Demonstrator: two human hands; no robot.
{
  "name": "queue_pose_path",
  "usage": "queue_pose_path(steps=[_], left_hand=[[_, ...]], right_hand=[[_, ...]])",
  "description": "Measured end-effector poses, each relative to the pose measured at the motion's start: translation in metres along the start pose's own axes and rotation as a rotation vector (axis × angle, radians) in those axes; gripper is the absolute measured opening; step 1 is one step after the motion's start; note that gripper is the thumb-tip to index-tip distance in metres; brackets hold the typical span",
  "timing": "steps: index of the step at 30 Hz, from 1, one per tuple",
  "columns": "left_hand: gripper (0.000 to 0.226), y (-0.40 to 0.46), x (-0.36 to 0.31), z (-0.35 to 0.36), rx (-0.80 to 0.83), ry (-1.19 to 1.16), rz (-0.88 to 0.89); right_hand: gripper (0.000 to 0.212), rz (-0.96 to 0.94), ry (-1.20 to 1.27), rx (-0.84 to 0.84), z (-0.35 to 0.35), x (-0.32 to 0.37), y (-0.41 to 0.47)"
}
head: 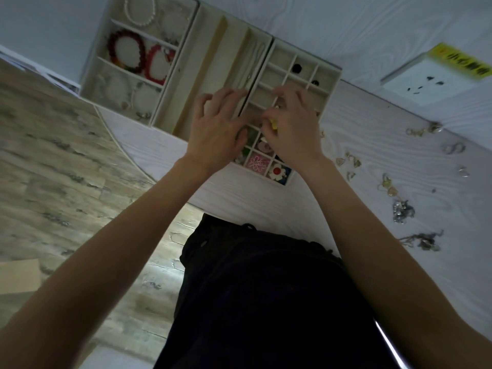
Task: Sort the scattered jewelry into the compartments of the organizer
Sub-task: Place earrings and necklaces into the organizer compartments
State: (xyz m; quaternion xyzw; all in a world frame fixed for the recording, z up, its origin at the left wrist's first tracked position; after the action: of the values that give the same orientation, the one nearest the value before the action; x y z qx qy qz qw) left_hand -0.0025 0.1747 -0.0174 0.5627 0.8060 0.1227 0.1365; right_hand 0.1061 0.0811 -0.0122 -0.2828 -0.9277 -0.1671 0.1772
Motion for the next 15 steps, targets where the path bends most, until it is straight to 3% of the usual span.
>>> queue_pose_path(steps=[6, 15], left_hand=[[0.019, 0.015, -0.003, 0.002, 0.013, 0.047, 0.051], [0.030, 0.023, 0.001, 0.008, 0.117, 0.048, 0.003]], right_hand=[[0.028, -0.043, -0.043, 0.020, 0.007, 0.002, 0.002], [0.026, -0.018, -0.011, -0.001, 0.001, -0.004, 0.000]])
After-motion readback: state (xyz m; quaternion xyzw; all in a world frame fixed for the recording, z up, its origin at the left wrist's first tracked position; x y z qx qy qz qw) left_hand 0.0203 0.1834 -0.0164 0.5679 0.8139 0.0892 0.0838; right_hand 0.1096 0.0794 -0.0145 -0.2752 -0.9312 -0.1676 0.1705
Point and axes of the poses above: each hand's wrist, its own y-axis towards the middle knuckle, its own z-axis out of the palm, x = y × z, the point moved 4 cm from there along y, towards the middle knuckle, and after that the axes turned 13 degrees about -x, right-handed, at the moved point
